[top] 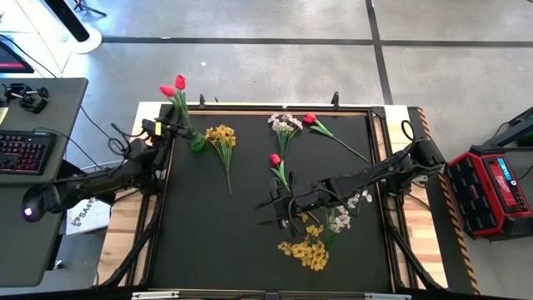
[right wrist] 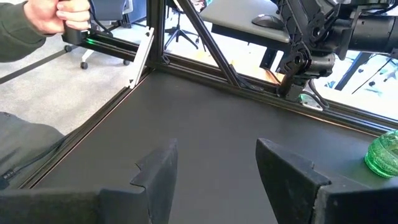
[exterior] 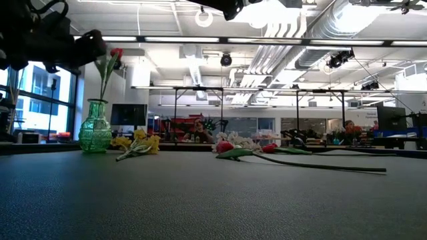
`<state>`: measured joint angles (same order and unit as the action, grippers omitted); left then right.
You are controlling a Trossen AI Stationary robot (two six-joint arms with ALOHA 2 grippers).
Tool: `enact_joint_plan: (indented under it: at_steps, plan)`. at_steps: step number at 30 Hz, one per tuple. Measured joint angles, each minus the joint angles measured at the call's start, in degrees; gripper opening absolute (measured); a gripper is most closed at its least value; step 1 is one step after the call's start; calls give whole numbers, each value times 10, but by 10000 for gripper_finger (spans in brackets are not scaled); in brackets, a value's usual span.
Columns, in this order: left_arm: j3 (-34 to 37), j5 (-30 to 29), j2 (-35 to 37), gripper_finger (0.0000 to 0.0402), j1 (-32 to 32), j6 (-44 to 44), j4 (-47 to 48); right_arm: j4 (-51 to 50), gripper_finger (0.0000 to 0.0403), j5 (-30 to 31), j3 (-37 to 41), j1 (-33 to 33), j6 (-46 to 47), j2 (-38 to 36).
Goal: Sort flowers into vase by color
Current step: Put the red tulip into the green vase, then move the yellow vase to the middle right of the table
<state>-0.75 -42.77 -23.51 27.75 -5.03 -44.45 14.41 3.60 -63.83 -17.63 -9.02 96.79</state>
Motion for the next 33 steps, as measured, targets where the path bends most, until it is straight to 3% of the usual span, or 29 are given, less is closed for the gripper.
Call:
enact_joint_plan:
  at_steps: [5, 11, 21, 28, 33]
  plan:
    - [-39, -6, 0, 172, 0, 25, 114, 0, 204, 0, 0, 0, 0, 0]
    - [-129, -15, 0, 219, 0, 87, 338, 0, 204, 0, 0, 0, 0, 0]
    - [-273, -7, 0, 229, 0, 231, 669, 0, 204, 3, 0, 0, 0, 0]
    - [-303, 33, -3, 229, -24, 241, 710, 0, 204, 3, 0, 0, 0, 0]
    - [-303, 16, -3, 222, -71, 231, 710, 0, 204, 2, 0, 0, 0, 0]
